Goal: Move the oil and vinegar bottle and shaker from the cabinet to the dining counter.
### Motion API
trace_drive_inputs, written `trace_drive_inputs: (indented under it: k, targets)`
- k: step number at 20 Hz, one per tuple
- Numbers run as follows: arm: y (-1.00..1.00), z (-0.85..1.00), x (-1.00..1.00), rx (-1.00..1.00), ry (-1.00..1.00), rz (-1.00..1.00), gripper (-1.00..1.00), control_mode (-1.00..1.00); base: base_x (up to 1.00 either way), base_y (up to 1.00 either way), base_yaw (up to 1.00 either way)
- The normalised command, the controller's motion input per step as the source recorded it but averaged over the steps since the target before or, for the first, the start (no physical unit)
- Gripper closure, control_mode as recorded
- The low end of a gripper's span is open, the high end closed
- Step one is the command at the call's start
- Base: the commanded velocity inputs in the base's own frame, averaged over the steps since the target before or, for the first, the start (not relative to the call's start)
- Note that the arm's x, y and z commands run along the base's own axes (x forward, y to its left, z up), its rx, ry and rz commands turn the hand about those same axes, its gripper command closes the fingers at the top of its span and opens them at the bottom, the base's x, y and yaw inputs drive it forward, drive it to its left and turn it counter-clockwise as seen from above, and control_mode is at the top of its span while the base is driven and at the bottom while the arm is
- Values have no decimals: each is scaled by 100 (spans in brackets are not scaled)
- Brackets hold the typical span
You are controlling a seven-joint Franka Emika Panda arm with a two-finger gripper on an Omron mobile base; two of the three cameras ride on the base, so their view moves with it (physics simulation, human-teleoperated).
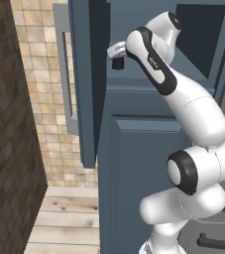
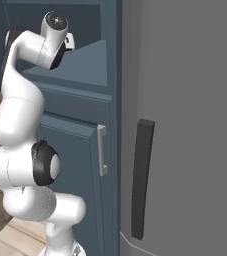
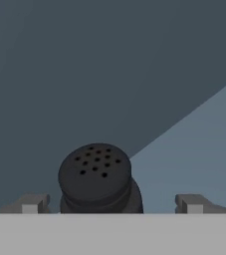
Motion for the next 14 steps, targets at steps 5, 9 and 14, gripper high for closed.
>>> trace_drive_inputs:
  k: [5, 9, 14]
  targets:
    - [1, -6, 0, 0, 0, 0, -100, -100, 0, 0, 0]
    - [11, -15, 0, 0, 0, 0, -100, -100, 0, 0, 0]
    - [10, -15, 8, 0, 0, 0, 100, -100, 0, 0, 0]
